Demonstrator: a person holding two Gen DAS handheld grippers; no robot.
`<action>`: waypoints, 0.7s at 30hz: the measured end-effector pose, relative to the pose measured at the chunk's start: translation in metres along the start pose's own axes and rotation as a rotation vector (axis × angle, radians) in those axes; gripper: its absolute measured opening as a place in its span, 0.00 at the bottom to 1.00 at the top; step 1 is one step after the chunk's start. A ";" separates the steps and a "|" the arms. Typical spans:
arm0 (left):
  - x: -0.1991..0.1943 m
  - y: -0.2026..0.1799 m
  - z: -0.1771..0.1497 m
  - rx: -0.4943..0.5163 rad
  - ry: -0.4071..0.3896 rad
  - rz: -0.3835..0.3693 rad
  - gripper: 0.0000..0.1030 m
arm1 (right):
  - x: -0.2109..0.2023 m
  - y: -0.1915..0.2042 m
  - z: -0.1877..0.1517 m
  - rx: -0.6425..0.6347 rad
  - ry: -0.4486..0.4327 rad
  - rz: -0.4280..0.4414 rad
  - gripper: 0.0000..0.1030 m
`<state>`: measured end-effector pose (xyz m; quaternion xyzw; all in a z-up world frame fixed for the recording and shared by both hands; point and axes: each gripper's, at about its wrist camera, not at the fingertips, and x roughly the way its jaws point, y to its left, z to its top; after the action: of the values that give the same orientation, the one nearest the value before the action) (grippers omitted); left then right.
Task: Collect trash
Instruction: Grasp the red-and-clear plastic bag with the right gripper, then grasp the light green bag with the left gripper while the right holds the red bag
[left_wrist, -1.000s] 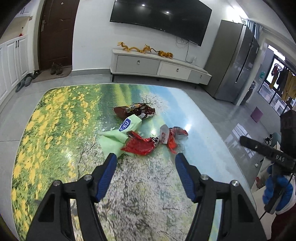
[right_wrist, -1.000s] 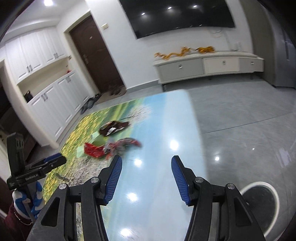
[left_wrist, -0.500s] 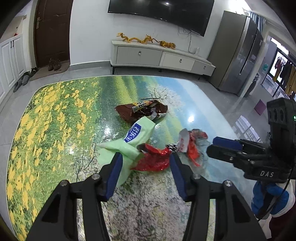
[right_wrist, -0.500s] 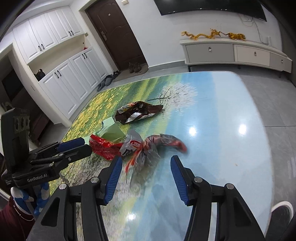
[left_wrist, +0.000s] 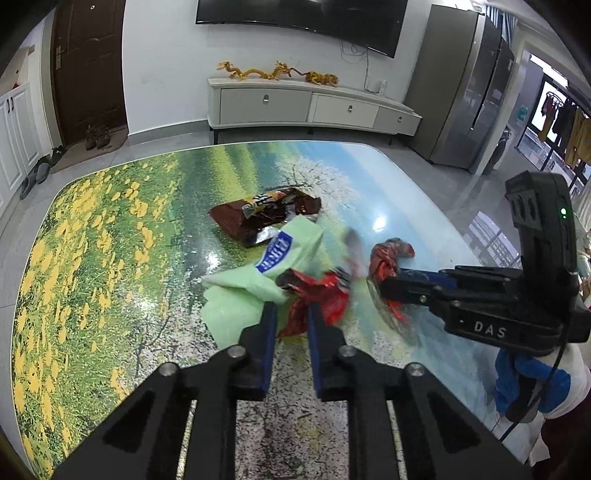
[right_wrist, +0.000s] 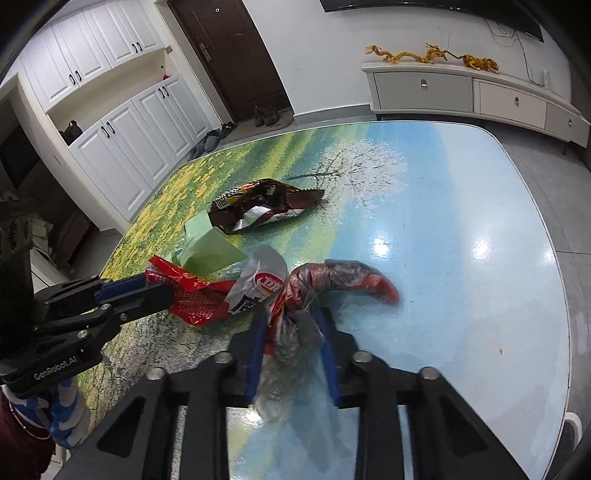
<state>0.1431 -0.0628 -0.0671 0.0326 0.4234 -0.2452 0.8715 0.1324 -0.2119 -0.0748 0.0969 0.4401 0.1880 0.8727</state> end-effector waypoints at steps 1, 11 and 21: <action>-0.001 -0.001 0.000 0.001 -0.001 -0.004 0.11 | -0.002 -0.001 -0.002 0.002 -0.002 0.000 0.16; 0.000 -0.016 -0.004 -0.010 0.009 -0.061 0.06 | -0.028 -0.022 -0.021 0.045 -0.031 -0.012 0.14; -0.022 -0.038 -0.013 -0.018 -0.025 -0.110 0.01 | -0.065 -0.042 -0.042 0.090 -0.075 -0.032 0.14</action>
<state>0.1055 -0.0838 -0.0534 -0.0017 0.4157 -0.2895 0.8622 0.0737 -0.2771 -0.0663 0.1361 0.4166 0.1504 0.8862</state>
